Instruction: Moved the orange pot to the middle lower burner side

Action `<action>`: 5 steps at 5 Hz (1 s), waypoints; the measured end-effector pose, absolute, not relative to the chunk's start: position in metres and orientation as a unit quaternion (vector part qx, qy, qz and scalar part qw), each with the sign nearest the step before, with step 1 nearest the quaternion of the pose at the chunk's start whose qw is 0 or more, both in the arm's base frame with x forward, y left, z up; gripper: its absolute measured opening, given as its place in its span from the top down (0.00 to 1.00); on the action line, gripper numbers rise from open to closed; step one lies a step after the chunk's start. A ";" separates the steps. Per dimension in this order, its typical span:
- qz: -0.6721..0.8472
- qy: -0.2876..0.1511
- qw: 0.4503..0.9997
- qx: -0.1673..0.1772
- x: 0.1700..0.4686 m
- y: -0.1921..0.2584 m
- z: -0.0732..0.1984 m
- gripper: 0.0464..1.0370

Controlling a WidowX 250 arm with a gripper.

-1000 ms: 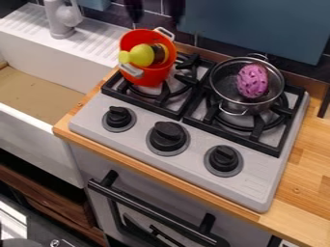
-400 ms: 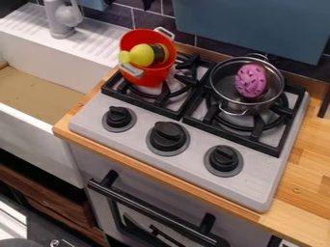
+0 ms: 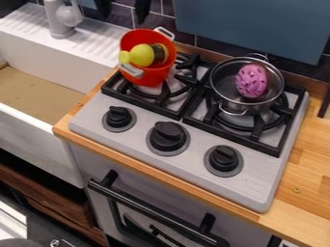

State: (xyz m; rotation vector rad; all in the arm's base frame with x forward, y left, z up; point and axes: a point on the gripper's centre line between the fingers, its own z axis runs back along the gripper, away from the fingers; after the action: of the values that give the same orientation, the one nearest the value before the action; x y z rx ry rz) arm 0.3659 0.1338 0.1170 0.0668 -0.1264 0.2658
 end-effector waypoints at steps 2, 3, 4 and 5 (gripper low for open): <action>0.122 -0.076 0.989 0.044 0.370 0.135 0.115 0.04; 0.120 -0.069 0.989 0.047 0.369 0.137 0.104 0.04; 0.114 -0.066 0.990 0.050 0.366 0.137 0.095 0.04; 0.108 -0.066 0.991 0.046 0.362 0.134 0.082 0.04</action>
State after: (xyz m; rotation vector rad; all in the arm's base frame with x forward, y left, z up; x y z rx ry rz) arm 0.3622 0.1340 0.0822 0.0916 -0.1331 0.2165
